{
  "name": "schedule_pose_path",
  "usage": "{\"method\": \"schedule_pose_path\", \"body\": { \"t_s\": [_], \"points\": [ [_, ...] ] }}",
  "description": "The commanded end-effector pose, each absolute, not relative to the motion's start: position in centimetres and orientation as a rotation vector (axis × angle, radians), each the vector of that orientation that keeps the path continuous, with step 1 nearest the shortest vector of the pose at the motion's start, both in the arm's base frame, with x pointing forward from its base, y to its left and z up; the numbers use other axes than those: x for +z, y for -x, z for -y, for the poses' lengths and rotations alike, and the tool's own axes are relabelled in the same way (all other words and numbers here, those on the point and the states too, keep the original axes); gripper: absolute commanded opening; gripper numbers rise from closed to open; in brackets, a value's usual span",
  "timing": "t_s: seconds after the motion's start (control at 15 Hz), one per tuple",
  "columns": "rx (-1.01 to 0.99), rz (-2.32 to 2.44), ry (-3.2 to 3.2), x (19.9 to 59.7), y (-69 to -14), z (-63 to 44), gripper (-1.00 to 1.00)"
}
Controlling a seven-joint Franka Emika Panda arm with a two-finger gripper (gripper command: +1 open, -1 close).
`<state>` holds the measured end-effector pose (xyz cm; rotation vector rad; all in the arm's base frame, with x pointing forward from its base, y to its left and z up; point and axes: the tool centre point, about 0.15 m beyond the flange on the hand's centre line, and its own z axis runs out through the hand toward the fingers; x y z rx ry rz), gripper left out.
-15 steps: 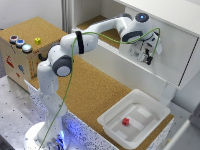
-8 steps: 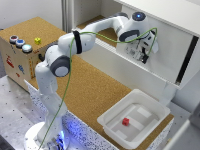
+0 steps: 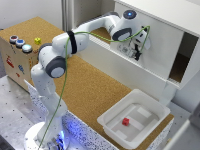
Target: Move the door to the left
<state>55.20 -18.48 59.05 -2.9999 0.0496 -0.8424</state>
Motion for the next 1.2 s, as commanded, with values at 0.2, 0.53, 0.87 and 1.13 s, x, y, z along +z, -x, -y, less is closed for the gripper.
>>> {"method": "schedule_pose_path", "body": {
  "t_s": [0.2,0.53,0.87,1.13],
  "points": [
    [-0.99,0.08,3.011,54.6,-53.7,7.0,-1.0],
    [-0.999,0.232,2.974,54.7,-53.1,-0.1,-1.0],
    [-1.038,0.381,2.959,54.9,-52.3,-7.1,-1.0],
    [-1.055,0.498,2.938,54.9,-51.3,-11.8,-1.0]
  ]
}}
